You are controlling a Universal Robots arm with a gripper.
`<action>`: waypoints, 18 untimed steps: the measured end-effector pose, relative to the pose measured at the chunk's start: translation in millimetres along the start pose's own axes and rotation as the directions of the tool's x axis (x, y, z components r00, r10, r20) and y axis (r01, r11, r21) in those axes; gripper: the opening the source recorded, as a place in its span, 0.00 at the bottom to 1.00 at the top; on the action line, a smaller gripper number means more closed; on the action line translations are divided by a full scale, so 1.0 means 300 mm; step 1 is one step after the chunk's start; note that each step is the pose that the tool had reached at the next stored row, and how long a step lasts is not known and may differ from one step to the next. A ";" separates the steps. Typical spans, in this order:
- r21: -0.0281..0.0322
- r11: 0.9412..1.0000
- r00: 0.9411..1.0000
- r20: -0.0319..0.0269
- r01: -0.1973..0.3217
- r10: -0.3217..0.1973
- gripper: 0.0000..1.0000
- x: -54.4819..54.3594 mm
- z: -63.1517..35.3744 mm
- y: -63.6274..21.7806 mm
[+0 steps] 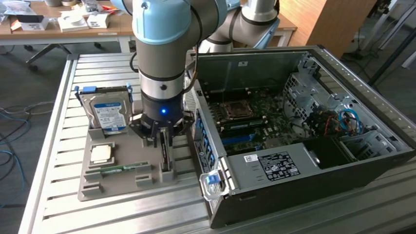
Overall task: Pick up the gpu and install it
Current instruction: 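Pick up the gpu and move the gpu toward the slot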
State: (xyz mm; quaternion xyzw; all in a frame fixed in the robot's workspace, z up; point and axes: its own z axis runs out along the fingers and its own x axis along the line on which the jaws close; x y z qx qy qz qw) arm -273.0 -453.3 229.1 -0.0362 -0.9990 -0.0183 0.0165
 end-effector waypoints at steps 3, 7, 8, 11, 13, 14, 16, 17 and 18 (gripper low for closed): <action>0.000 1.000 1.000 0.000 0.000 0.000 0.42 -0.003 0.000 0.000; -0.001 1.000 1.000 0.011 0.000 0.000 0.42 0.032 0.001 -0.002; -0.001 1.000 1.000 0.014 0.001 -0.001 0.42 0.046 0.002 -0.003; -0.001 1.000 1.000 0.017 0.001 -0.001 0.42 0.064 0.003 -0.004; -0.001 1.000 1.000 0.017 0.001 -0.001 0.42 0.062 0.002 -0.004; -0.001 1.000 1.000 0.017 0.001 -0.001 0.42 0.059 0.003 -0.004; -0.001 1.000 1.000 0.017 0.001 -0.001 0.42 0.054 0.003 -0.004; -0.001 1.000 1.000 0.017 0.001 -0.001 0.42 0.051 0.003 -0.004; -0.001 1.000 1.000 0.017 0.001 -0.001 0.42 0.050 0.003 -0.004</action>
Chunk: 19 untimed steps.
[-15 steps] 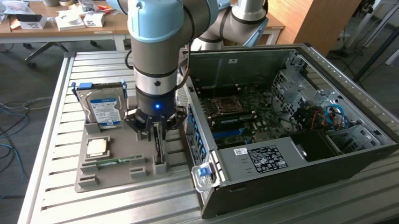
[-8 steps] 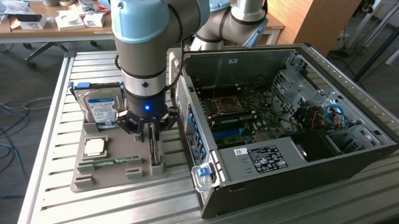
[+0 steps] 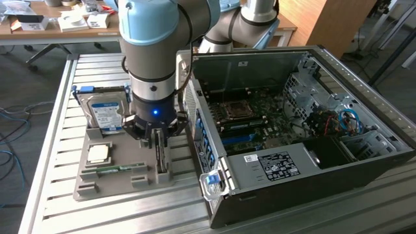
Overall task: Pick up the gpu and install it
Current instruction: 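Pick up the gpu and move the gpu toward the slot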
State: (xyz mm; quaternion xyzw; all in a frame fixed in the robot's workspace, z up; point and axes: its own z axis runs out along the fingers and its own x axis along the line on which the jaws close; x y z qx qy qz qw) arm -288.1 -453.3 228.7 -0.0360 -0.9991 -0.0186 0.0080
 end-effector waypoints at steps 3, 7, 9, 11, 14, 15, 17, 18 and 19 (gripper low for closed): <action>0.000 1.000 1.000 0.000 0.000 0.000 0.42 0.000 0.000 0.000; 0.000 1.000 1.000 0.000 0.000 0.000 0.42 0.000 0.000 0.000; 0.000 1.000 1.000 0.000 0.000 0.000 0.42 0.000 0.000 0.000; 0.000 1.000 1.000 0.000 0.000 0.000 0.42 0.000 -0.006 -0.001; 0.000 1.000 1.000 0.000 0.000 0.000 0.42 0.000 -0.023 -0.002; 0.000 1.000 1.000 0.000 0.000 0.000 0.42 0.000 -0.023 -0.002; 0.000 1.000 1.000 0.000 0.000 0.000 0.42 -0.001 -0.023 -0.006; 0.000 1.000 1.000 0.000 0.000 0.000 0.42 -0.001 -0.024 -0.009; 0.000 1.000 1.000 0.000 0.000 0.000 0.42 -0.001 -0.024 -0.012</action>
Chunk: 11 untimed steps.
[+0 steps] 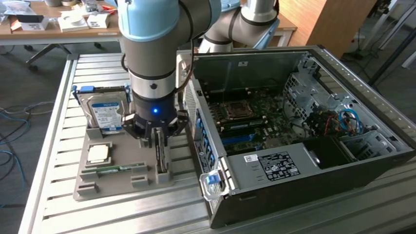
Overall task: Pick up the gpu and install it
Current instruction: 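Pick up the gpu and move the gpu toward the slot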
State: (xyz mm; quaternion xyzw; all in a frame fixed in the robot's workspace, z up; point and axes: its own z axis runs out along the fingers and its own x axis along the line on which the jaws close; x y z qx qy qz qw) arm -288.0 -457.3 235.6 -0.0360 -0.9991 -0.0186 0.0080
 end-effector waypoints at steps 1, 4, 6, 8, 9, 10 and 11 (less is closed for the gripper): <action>0.000 1.000 1.000 0.000 0.000 0.000 0.42 0.000 0.000 -0.003; 0.000 1.000 1.000 0.000 0.000 0.000 0.42 0.000 -0.002 -0.007; 0.000 1.000 1.000 0.000 0.000 0.000 0.42 0.000 -0.005 -0.007; 0.000 1.000 1.000 0.000 0.000 0.000 0.42 0.000 -0.013 -0.007; 0.000 1.000 1.000 0.000 0.000 0.000 0.42 0.000 -0.016 -0.007; 0.000 1.000 1.000 0.000 0.000 0.000 0.42 0.000 -0.018 -0.007; 0.000 1.000 1.000 0.000 0.000 0.000 0.42 0.000 -0.018 -0.007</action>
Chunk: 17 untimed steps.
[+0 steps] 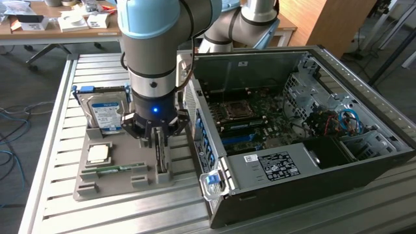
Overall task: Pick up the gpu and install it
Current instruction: 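Pick up the gpu and move the gpu toward the slot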
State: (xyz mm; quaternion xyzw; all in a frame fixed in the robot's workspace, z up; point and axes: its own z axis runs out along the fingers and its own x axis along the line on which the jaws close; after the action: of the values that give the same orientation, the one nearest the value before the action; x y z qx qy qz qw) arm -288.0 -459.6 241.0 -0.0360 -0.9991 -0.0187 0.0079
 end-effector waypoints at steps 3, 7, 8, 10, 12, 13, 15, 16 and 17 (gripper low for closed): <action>0.000 1.000 1.000 0.000 0.000 0.000 0.42 0.000 0.000 0.000; 0.000 1.000 1.000 0.000 0.000 0.000 0.42 0.001 0.004 0.000; 0.000 1.000 1.000 0.000 0.000 0.000 0.42 0.001 0.006 -0.001; 0.000 1.000 1.000 0.000 0.000 0.000 0.42 0.002 0.010 -0.001; 0.000 1.000 1.000 0.000 0.000 0.000 0.42 0.002 0.012 -0.001; 0.000 1.000 1.000 0.000 0.000 0.000 0.42 0.002 0.012 -0.001; 0.000 1.000 1.000 0.000 0.000 0.000 0.42 0.002 0.012 -0.001; 0.000 1.000 1.000 0.000 0.000 0.000 0.42 0.002 0.013 -0.001; 0.000 1.000 1.000 0.001 0.000 0.000 0.42 0.002 0.014 -0.001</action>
State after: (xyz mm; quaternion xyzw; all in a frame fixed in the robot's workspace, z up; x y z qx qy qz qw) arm -288.7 -459.6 236.8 -0.0360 -0.9991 -0.0186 0.0073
